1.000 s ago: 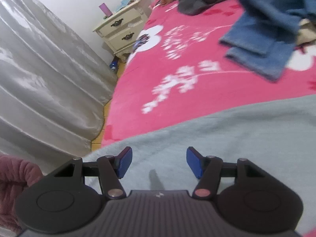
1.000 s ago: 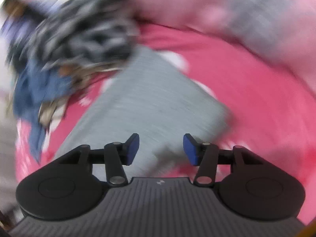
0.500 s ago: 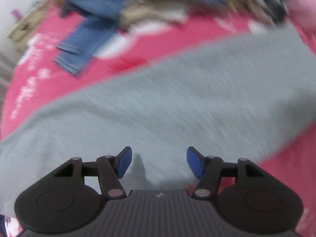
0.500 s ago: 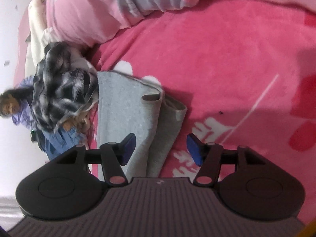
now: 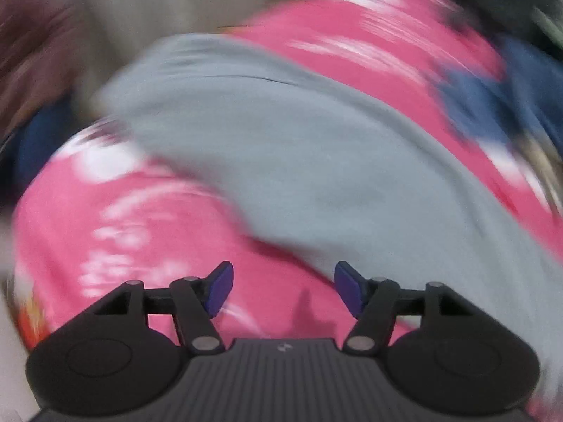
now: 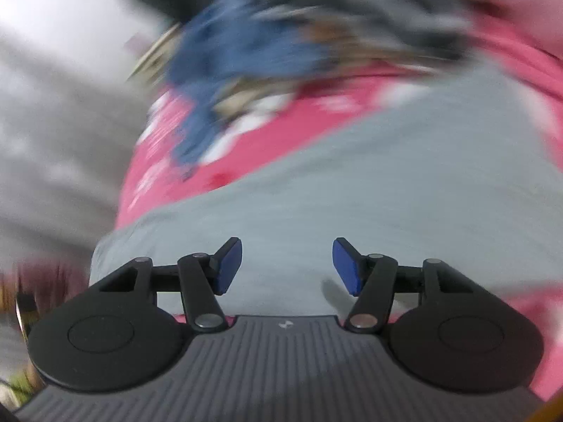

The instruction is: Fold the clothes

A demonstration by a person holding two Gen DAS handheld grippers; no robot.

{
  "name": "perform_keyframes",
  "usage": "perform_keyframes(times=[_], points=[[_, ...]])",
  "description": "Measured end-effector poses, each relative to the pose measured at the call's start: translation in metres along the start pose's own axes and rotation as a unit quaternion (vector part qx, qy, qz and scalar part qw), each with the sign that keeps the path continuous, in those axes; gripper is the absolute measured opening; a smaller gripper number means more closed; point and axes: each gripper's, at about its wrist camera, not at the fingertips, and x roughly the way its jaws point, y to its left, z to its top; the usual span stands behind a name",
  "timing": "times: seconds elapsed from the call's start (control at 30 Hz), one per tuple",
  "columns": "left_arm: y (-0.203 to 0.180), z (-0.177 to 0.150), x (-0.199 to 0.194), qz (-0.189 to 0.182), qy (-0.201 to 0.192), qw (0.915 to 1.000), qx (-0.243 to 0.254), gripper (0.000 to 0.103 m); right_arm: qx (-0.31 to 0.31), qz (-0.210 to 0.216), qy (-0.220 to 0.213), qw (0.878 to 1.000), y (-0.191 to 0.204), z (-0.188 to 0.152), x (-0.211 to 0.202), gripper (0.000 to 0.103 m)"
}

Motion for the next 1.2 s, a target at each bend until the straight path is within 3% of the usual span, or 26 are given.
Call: perform_keyframes(times=[0.07, 0.17, 0.4, 0.6, 0.77, 0.83, 0.9, 1.03, 1.1, 1.2], points=[[0.043, 0.028, 0.008, 0.012, -0.011, 0.9972, -0.072, 0.065, -0.066, 0.022, 0.019, 0.997, 0.042, -0.001, 0.035, 0.057], [0.098, 0.063, 0.025, -0.009, -0.02, 0.9885, -0.15, 0.068, -0.167, 0.068, 0.041, 0.983, 0.119, -0.002, 0.089, 0.057], [0.164, 0.115, 0.08, -0.074, 0.016, 0.9771, -0.199, 0.072, -0.34, 0.14, 0.076, 0.927, 0.276, -0.029, 0.202, 0.057], [0.193, 0.13, 0.121, -0.129, 0.022, 0.9644, -0.23, 0.072, -0.376, 0.166, 0.137, 0.901, 0.351, -0.047, 0.273, 0.057], [0.204, 0.137, 0.147, -0.155, 0.01, 0.9557, -0.25, 0.071, -0.365, 0.151, 0.182, 0.901, 0.384, -0.055, 0.317, 0.057], [0.202, 0.137, 0.148, -0.159, -0.001, 0.9581, -0.239, 0.071, -0.346, 0.151, 0.191, 0.906, 0.387, -0.055, 0.328, 0.057], [0.199, 0.137, 0.145, -0.155, -0.014, 0.9613, -0.227, 0.057, -0.326, 0.15, 0.198, 0.912, 0.389, -0.056, 0.341, 0.057], [0.188, 0.138, 0.128, -0.133, -0.034, 0.9643, -0.226, 0.047, -0.291, 0.134, 0.203, 0.925, 0.381, -0.053, 0.356, 0.057], [0.18, 0.139, 0.115, -0.12, -0.05, 0.9674, -0.217, 0.037, -0.271, 0.129, 0.201, 0.932, 0.374, -0.049, 0.357, 0.057], [0.166, 0.14, 0.093, -0.104, -0.08, 0.9716, -0.196, 0.031, -0.241, 0.123, 0.194, 0.943, 0.36, -0.042, 0.354, 0.057]])
